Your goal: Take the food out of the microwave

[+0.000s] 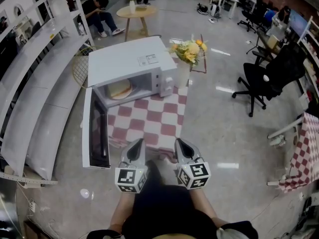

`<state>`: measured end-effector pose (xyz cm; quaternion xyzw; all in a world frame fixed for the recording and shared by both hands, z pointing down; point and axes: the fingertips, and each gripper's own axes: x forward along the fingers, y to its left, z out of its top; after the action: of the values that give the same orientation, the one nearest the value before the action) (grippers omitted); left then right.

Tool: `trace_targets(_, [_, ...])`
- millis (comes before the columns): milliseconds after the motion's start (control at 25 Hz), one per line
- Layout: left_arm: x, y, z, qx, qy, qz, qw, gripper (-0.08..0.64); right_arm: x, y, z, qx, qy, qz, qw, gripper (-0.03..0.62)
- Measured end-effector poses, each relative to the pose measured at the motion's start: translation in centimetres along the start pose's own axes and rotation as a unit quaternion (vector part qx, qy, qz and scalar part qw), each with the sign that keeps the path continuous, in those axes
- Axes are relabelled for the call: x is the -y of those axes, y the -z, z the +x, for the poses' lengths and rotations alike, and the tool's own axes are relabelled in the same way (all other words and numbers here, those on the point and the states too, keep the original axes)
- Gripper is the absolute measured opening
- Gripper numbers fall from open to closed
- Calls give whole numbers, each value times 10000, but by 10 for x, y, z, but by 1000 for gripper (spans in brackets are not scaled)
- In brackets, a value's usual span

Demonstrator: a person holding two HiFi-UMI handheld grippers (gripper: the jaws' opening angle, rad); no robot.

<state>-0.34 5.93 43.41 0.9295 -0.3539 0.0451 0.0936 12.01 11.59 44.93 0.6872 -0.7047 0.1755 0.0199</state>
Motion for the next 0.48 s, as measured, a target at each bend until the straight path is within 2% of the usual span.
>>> trace_targets(480, [-15,-4,8,3,-113,-39,9999,11,1,-3,14,-40,-21,54,10000,0])
